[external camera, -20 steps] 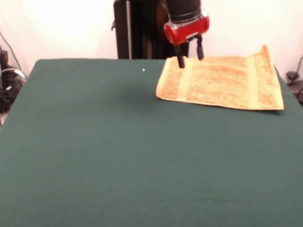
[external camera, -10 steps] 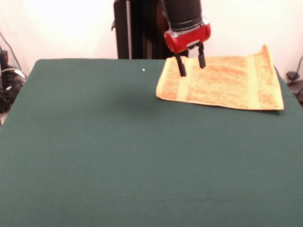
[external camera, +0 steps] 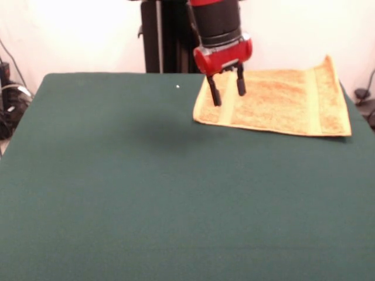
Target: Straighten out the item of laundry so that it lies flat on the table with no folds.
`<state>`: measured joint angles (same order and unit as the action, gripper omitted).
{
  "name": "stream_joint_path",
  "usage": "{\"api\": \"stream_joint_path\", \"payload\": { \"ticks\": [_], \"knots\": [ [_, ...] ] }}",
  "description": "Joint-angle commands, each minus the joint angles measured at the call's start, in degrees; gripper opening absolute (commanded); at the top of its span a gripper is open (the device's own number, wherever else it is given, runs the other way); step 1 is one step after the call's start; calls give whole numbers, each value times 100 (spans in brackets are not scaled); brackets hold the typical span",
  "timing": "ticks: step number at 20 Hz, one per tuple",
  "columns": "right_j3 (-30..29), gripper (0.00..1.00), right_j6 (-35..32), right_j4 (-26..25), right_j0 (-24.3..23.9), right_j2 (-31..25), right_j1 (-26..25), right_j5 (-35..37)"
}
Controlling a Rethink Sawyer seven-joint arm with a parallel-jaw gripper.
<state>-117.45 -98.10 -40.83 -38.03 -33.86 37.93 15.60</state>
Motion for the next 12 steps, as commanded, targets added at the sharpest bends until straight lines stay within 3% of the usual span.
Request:
{"api": "stream_joint_path", "payload": {
  "ticks": [1, 12],
  "knots": [
    [561, 100, 705, -639, 208, -143, -14, 506],
    [531, 100, 295, -1259, 371, 300, -30, 402]
  ]
}}
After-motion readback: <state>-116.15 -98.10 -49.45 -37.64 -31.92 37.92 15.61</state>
